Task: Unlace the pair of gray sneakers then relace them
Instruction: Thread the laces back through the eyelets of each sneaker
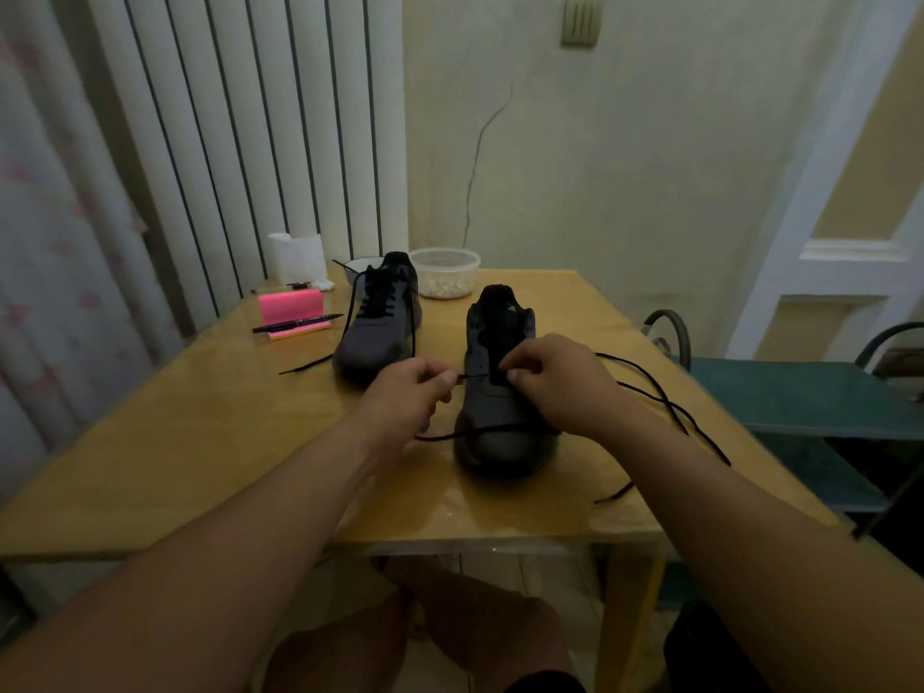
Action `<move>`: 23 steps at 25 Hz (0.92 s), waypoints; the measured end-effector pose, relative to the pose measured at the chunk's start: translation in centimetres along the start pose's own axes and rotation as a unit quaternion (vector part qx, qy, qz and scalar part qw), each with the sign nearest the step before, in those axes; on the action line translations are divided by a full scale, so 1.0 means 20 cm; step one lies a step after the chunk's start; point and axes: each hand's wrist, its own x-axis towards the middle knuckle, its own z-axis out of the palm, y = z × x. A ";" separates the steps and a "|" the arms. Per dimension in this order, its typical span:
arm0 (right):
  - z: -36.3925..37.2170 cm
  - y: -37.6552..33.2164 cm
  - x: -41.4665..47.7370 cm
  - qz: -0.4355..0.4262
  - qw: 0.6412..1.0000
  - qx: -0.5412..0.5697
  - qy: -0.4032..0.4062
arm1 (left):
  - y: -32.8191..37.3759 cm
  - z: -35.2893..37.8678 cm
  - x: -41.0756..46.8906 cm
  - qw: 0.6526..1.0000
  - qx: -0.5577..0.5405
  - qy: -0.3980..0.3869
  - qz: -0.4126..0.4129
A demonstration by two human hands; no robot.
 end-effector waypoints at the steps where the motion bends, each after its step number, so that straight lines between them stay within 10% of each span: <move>1: 0.00 -0.01 0.01 -0.015 1.000 -0.015 -0.008 | -0.02 0.02 -0.01 0.999 0.027 0.009 0.023; 23: 0.13 0.10 0.02 -0.009 0.988 0.152 -0.019 | -0.10 0.10 -0.06 0.973 0.091 0.123 0.171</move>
